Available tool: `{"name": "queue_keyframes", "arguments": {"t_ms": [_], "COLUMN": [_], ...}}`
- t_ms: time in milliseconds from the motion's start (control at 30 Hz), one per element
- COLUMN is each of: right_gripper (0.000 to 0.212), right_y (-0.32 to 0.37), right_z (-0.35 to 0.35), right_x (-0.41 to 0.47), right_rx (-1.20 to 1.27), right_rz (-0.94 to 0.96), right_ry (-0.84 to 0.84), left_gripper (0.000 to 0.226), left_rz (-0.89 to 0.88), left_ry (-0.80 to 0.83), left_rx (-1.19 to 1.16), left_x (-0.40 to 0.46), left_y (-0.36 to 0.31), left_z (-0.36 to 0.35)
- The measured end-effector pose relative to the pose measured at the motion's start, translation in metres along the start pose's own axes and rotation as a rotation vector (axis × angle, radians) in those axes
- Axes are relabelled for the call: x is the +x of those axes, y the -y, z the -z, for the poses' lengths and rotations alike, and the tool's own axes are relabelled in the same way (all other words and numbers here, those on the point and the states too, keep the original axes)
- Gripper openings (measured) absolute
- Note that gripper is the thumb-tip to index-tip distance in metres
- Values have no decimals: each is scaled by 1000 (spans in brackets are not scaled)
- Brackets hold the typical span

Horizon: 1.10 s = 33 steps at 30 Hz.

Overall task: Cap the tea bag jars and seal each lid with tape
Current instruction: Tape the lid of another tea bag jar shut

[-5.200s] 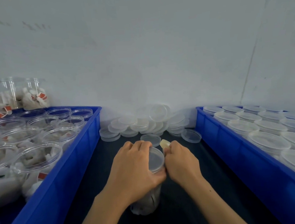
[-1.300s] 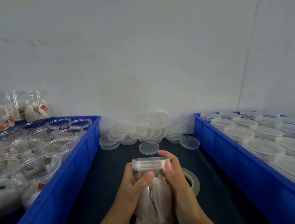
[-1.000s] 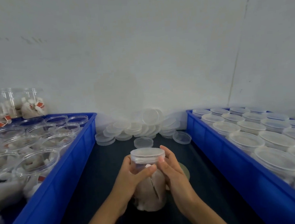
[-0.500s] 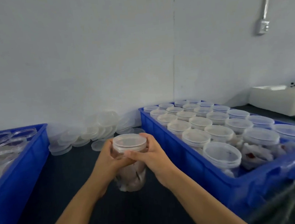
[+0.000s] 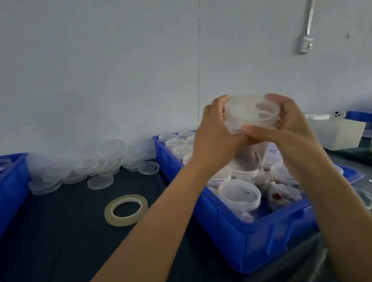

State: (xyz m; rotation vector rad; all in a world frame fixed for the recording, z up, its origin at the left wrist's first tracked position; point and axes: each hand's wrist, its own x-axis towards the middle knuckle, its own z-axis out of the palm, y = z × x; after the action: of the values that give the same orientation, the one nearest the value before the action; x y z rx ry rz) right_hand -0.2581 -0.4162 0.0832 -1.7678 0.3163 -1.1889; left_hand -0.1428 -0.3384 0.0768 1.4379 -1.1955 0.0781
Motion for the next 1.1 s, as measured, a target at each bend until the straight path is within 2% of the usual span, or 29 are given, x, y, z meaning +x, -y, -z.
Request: {"name": "queue_keyframes", "arguments": {"t_ms": [233, 467, 600, 733, 800, 900, 1000, 1100], "right_gripper": [71, 76, 84, 65, 74, 54, 51, 53], "right_y": [-53, -100, -118, -125, -122, -115, -106, -102], "right_z": [59, 65, 64, 62, 61, 64, 66, 62], "right_x": [-7, -15, -15, -8, -6, -3, -3, -6], "right_rx": [-109, -194, -331, -597, -683, -794, -936, -1046], "right_rz": [-121, -319, -406, -428, -480, -493, -481, -447], "right_ry": [-95, -44, 55, 251, 322, 388, 510, 515], "left_gripper": [91, 97, 96, 77, 75, 77, 68, 56], "left_rz": [98, 155, 127, 38, 51, 40, -59, -114], "left_ry": [200, 349, 419, 485, 548, 614, 601, 563], "left_rx": [3, 248, 552, 834, 881, 912, 987, 979], "left_x": [0, -14, -20, -22, -21, -21, -26, -34], "left_y": [24, 53, 60, 64, 64, 60, 57, 55], "left_z": [-80, -96, -98, -99, -101, -100, -99, -96]}}
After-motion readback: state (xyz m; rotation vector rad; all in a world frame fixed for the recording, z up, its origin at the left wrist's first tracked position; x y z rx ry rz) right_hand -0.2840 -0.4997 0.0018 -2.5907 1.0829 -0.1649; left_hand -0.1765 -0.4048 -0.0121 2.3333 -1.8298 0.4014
